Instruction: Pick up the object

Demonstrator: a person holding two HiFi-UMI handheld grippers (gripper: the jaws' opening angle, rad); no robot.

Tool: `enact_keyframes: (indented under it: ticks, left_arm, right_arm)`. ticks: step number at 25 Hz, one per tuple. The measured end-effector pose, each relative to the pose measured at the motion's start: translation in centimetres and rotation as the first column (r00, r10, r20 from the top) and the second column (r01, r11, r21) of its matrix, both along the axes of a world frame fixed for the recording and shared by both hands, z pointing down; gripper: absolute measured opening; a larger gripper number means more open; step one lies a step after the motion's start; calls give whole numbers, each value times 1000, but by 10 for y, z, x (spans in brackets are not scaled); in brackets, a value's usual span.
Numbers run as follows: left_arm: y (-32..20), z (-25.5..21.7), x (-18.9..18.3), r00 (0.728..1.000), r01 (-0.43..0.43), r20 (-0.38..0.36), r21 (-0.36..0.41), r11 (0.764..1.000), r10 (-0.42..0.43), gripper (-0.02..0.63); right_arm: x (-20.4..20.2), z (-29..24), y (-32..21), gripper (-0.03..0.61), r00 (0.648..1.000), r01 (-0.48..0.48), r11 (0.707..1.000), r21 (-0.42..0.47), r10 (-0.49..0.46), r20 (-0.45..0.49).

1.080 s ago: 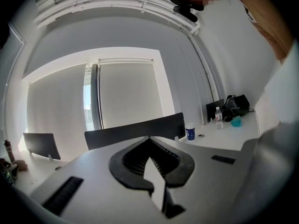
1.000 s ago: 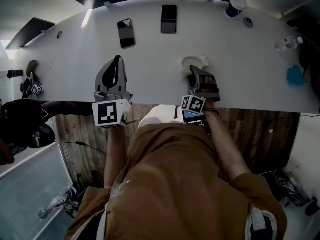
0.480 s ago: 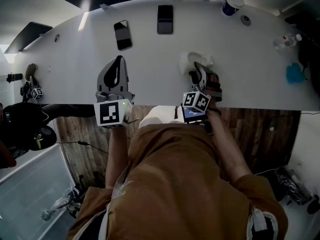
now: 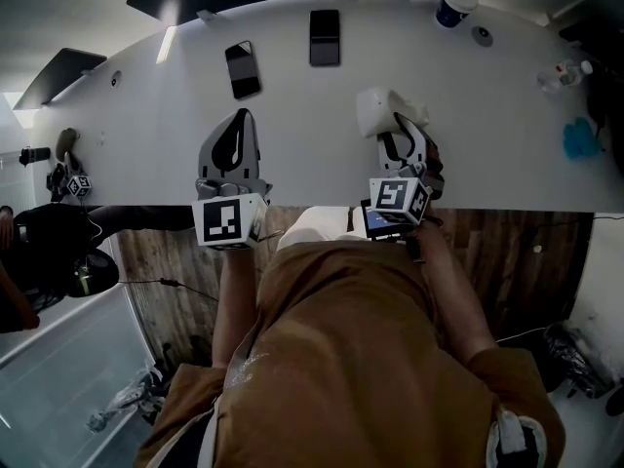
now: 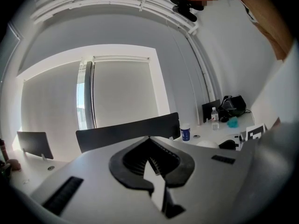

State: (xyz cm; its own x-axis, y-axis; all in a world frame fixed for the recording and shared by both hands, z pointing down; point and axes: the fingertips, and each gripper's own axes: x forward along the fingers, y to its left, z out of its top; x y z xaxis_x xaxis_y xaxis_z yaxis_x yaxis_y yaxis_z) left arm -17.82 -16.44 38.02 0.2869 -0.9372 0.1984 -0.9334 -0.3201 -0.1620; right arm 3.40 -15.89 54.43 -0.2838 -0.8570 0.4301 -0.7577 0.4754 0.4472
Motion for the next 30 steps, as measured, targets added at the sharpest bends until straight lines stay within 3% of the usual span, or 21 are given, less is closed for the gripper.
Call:
enact_keyframes:
  ticks: [10,17,21,25,30]
  left_arm:
    - [2,-1,4,1000,-10,-26,7,1000,10,2]
    - [3,-1,-2,999,7,-39,8,1000,-7,2]
    - [2,-3,-4,999,11,-50,13,1000,-11,2]
    - [0,-5,-7,997,19,-69,17,1000,-18,2]
    - [-3,-9,-1,995,7,-98,31,999,-4,2]
  right_arm:
    - [-10,-68,-10,149,977,17,996,91,-36,212]
    - [-3,-110,-16,149,916,-17,995,97,-24,400]
    - [-6,-142,-14,149,902,0,991,133,-58,428]
    - [-9,-169,-9,149,851,2,990,143,-77,520]
    - [-5,-189,-10,149,834,-12,988,155,-76,547]
